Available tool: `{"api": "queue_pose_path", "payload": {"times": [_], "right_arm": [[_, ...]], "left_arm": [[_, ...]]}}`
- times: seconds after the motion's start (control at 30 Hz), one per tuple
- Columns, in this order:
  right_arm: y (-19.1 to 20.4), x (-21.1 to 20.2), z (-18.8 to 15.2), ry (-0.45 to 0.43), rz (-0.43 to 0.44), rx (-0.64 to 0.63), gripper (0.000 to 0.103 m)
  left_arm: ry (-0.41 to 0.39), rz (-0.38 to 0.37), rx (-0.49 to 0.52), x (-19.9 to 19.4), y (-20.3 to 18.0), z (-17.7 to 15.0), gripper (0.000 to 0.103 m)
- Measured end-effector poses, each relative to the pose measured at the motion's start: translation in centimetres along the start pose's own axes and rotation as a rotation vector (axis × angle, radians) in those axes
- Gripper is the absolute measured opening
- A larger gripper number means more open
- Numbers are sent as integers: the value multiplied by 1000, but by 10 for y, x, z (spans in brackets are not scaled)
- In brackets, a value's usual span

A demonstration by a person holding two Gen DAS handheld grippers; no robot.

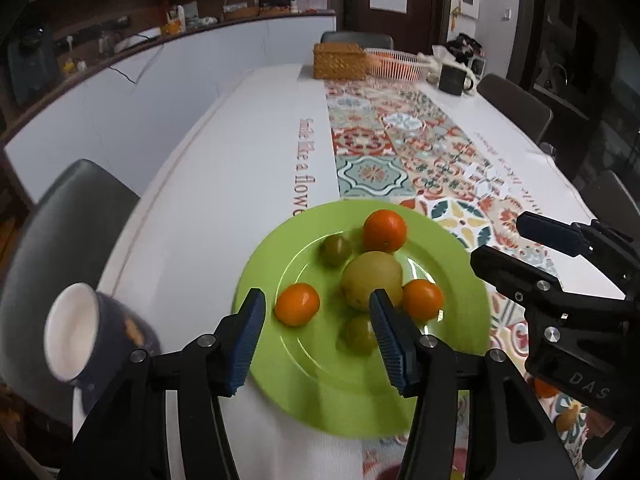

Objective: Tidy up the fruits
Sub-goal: 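Withdraw both tools from the plate back toward the loose fruit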

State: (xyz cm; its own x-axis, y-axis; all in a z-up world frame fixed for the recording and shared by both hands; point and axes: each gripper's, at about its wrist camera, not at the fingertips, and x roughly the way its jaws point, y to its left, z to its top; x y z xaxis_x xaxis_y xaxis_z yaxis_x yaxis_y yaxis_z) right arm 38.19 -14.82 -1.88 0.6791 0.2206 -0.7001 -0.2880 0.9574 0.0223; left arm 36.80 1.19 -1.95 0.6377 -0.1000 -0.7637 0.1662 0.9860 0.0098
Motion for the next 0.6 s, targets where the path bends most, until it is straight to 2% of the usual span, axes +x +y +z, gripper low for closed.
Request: {"api": "queue_pose_path", "payload": {"times": [0.37,0.6], "right_arm": [[7,-84,-17,-108,24,21,62],[15,-133,-42,-164,-2,17,65]], "left_arm": [[-119,25,-23,-88,-10,-23,71],[-170,36,-17,-132,-21,-49,75]]}}
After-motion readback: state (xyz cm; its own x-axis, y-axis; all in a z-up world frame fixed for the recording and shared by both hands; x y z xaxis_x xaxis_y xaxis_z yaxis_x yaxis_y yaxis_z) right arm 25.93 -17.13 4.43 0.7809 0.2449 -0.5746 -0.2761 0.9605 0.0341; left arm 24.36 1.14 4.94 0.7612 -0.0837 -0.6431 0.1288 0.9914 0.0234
